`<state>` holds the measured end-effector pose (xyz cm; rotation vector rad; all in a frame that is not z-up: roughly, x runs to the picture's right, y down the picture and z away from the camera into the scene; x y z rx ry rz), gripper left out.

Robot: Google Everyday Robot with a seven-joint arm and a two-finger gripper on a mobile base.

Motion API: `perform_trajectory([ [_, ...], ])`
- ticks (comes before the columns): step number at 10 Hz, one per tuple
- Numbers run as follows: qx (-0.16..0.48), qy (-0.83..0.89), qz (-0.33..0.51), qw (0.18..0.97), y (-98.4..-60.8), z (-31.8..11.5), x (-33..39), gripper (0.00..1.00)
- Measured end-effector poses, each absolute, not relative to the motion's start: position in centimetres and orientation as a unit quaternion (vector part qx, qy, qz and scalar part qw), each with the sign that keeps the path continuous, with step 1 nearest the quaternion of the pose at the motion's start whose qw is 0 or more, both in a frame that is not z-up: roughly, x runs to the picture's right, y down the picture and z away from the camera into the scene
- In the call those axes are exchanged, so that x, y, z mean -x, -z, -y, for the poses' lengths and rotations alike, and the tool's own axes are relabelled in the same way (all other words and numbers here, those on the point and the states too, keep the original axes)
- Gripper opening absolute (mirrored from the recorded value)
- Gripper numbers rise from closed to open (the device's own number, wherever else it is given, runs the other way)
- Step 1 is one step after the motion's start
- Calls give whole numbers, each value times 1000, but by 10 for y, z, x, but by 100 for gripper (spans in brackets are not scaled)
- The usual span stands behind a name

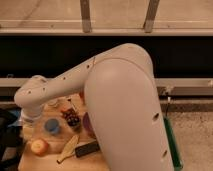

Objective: Place apple in red bowl

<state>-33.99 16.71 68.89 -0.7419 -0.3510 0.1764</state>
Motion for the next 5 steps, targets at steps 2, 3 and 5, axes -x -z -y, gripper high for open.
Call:
perform_trajectory([
  [2, 363, -31, 187, 913, -684, -186, 361, 72],
  [3, 370, -7, 191, 909, -686, -198, 368, 72],
  [5, 386, 10, 187, 904, -698, -219, 365, 72],
])
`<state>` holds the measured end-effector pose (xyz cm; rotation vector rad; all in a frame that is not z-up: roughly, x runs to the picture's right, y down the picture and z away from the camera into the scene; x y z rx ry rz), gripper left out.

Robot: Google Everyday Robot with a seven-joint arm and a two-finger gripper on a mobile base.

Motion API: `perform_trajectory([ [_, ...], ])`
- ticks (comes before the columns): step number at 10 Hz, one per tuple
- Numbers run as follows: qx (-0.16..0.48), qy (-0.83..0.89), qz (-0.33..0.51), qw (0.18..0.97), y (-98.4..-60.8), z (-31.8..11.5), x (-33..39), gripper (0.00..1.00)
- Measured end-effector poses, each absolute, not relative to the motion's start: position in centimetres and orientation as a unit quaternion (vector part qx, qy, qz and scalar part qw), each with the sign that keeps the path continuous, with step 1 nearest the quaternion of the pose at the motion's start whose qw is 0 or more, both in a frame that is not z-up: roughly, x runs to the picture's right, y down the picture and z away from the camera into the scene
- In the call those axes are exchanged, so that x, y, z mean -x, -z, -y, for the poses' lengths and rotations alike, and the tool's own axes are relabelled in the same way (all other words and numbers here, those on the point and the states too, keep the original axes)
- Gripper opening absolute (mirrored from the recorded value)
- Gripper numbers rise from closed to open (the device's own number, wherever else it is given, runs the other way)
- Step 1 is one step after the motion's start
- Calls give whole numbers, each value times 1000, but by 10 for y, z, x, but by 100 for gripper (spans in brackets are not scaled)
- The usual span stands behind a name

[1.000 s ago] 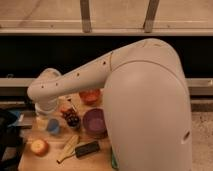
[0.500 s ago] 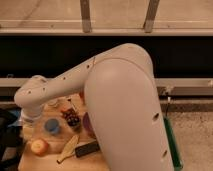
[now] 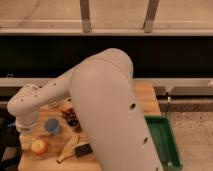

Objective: Place apple in red bowl

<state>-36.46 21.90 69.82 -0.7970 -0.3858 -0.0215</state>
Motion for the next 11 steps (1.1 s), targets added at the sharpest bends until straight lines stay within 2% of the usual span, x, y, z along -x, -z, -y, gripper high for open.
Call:
perform_trajectory([
  [6, 418, -23, 166, 893, -718, -258, 330, 72],
  [11, 431, -30, 172, 885, -728, -272, 342, 72],
])
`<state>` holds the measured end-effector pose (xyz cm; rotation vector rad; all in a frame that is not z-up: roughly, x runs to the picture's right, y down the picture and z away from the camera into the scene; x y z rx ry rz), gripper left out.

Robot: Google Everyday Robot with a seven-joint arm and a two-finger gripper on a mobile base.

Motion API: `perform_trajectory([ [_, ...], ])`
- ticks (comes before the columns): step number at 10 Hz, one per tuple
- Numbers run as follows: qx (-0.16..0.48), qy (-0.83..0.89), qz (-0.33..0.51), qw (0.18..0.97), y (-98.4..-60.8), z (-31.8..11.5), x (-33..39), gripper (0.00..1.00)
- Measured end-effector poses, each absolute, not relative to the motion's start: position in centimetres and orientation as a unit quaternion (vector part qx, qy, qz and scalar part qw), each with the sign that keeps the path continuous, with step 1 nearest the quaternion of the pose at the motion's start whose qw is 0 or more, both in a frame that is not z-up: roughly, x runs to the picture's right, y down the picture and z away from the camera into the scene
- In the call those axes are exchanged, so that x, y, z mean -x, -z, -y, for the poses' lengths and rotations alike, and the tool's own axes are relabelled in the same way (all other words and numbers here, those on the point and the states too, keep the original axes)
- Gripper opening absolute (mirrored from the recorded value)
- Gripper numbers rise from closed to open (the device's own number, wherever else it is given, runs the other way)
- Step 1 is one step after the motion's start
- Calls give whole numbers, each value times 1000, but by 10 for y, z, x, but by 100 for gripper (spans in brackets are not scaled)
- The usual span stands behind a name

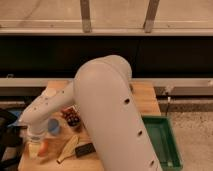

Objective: Place apple in red bowl

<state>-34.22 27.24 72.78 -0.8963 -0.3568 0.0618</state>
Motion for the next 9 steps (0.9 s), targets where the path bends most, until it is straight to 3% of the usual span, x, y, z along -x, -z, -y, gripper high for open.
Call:
perform_trajectory([
  [6, 440, -43, 170, 881, -741, -278, 337, 72],
  [8, 433, -46, 168, 884, -743, -276, 332, 62],
  [9, 426, -47, 168, 888, -740, -275, 332, 50],
])
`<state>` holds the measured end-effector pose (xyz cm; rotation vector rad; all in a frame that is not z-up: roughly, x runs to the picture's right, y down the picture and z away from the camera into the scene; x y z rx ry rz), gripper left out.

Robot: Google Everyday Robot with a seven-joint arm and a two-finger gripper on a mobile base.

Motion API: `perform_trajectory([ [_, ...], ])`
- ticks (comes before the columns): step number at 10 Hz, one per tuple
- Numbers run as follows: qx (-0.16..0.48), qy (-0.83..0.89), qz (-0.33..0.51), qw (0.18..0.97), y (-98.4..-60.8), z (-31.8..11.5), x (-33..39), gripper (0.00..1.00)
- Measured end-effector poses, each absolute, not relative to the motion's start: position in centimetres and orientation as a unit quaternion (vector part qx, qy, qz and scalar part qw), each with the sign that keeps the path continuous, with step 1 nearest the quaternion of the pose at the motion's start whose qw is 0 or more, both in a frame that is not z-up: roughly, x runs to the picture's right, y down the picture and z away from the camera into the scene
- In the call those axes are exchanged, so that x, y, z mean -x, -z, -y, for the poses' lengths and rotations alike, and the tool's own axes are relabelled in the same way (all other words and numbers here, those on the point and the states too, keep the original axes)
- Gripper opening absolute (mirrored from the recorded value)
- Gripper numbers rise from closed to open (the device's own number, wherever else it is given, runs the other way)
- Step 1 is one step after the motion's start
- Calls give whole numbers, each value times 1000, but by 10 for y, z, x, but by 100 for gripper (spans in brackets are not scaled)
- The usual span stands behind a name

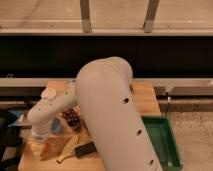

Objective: Place apple in red bowl

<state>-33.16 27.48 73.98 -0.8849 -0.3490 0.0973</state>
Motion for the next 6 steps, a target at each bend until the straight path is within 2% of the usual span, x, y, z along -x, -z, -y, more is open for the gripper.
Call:
perform_trajectory([
  [5, 403, -61, 181, 895, -725, -255, 330, 2],
  [6, 399, -63, 185, 896, -721, -247, 330, 0],
])
